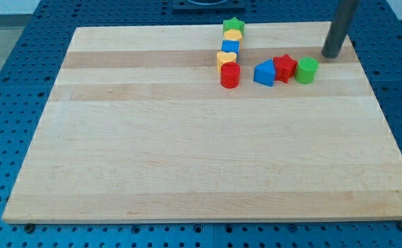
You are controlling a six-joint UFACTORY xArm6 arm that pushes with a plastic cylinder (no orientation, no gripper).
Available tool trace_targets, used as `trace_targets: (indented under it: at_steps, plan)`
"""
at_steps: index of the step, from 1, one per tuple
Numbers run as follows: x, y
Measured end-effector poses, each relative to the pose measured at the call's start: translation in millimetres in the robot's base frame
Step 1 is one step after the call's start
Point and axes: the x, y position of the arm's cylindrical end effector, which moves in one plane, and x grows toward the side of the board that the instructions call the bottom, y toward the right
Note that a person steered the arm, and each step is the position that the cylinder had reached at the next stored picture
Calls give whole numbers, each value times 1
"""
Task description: Push the group of blocks closer to the red circle
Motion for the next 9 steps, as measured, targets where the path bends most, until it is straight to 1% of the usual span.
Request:
trace_targets:
  at_steps: [1, 3, 4, 5, 6, 7, 8, 9]
  plan:
    - [0, -28]
    - [21, -76]
    - [28, -95]
    - [30, -98]
    - [30, -98]
    - [19, -72]
    - [8, -33]
    - [20, -12]
